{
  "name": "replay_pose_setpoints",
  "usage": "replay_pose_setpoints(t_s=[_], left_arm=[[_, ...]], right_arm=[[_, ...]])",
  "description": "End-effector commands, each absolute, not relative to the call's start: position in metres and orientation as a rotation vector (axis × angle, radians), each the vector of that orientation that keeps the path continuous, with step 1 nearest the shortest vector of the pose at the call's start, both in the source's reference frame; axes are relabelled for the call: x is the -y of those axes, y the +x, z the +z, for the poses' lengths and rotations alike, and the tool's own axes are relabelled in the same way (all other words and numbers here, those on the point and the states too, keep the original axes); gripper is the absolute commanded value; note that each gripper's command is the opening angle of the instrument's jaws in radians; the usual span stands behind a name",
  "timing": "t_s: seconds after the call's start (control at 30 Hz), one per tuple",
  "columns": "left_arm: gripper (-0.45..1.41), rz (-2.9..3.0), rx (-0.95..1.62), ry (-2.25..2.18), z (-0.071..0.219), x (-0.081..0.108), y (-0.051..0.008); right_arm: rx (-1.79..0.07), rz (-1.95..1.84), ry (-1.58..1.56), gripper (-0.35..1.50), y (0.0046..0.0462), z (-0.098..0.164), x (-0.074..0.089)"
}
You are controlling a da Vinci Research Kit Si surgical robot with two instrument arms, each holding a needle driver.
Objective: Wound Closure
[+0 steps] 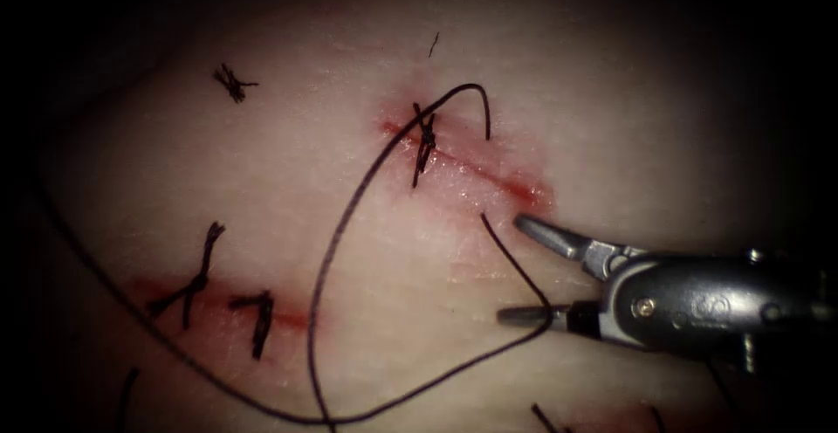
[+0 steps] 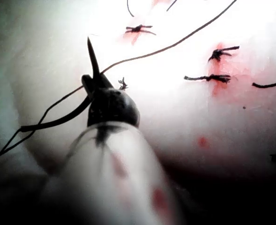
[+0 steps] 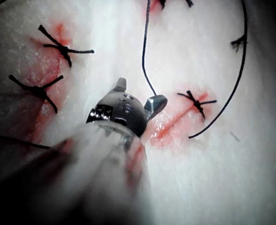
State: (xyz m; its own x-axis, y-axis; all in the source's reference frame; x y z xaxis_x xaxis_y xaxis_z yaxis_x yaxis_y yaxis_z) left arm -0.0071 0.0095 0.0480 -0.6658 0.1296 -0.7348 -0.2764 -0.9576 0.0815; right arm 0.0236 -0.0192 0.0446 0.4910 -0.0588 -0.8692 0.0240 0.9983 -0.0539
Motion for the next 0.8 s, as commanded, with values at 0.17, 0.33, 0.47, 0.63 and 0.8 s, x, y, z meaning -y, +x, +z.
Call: replay_pose_setpoints(t_s=[0.17, 0.33, 0.47, 0.63, 0.8], left_arm=[[-0.45, 2.664, -0.279, -1.15, 0.0488, -0.0094, -0.0078], [-0.45, 2.662, -0.288, -1.142, 0.049, -0.0093, -0.0082], [-0.45, 2.662, -0.295, -1.136, 0.0492, -0.0092, -0.0084], [-0.45, 2.66, -0.297, -1.143, 0.0496, -0.0091, -0.0088], [-0.45, 2.657, -0.297, -1.159, 0.05, -0.0089, -0.0093]], right_arm=[[-1.078, -0.033, -0.074, 1.23, 0.0254, 0.0466, 0.0181], [-1.074, -0.021, -0.079, 1.18, 0.0266, 0.0468, 0.0172], [-1.087, -0.027, -0.078, 0.84, 0.0267, 0.0467, 0.0173], [-1.083, -0.075, -0.028, -0.35, 0.0263, 0.0465, 0.0179], [-1.077, -0.091, -0.007, -0.35, 0.026, 0.046, 0.0184]])
